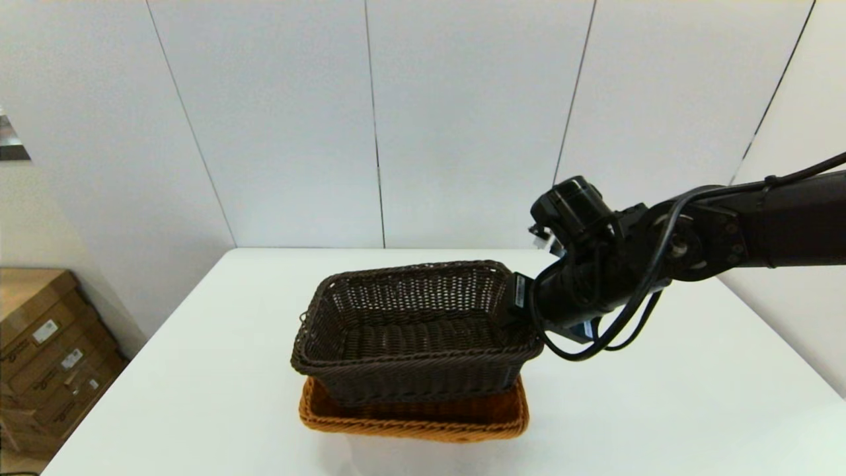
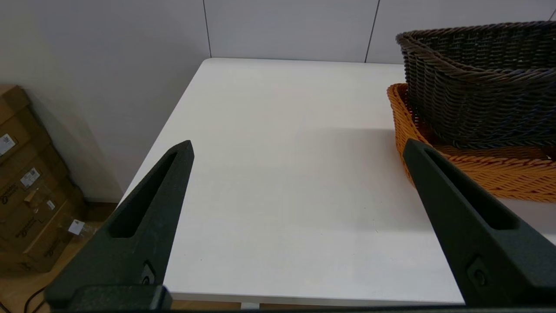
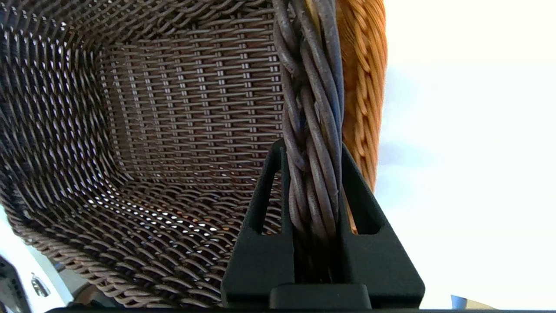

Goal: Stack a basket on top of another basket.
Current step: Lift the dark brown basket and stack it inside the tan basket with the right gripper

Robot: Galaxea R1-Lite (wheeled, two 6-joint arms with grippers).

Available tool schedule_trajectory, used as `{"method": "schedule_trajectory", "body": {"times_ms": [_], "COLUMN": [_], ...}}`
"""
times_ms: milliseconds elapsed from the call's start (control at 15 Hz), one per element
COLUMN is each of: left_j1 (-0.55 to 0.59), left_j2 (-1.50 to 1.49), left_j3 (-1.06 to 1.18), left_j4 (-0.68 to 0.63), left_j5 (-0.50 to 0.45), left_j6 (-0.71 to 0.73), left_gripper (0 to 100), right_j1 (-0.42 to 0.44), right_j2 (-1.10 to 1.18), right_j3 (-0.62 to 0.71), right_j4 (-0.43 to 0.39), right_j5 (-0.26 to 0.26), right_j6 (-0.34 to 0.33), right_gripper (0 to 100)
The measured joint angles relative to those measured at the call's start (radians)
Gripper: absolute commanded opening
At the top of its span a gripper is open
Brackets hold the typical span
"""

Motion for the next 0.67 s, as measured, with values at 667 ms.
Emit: {"method": "schedule_trajectory", "body": {"times_ms": [667], "left_j1": [0.0], "left_j2": [0.0], "left_j3": [0.0], "left_j4": [0.0], "left_j5": [0.0], "left_j6": [0.0], "left_gripper": [100], "right_j1": [0.009], "right_j2": [0.029], "right_j3": [0.021], "right_j4": [-0.041], "right_j5": [0.006], "right_j6": [0.051], "right_gripper": [0]}}
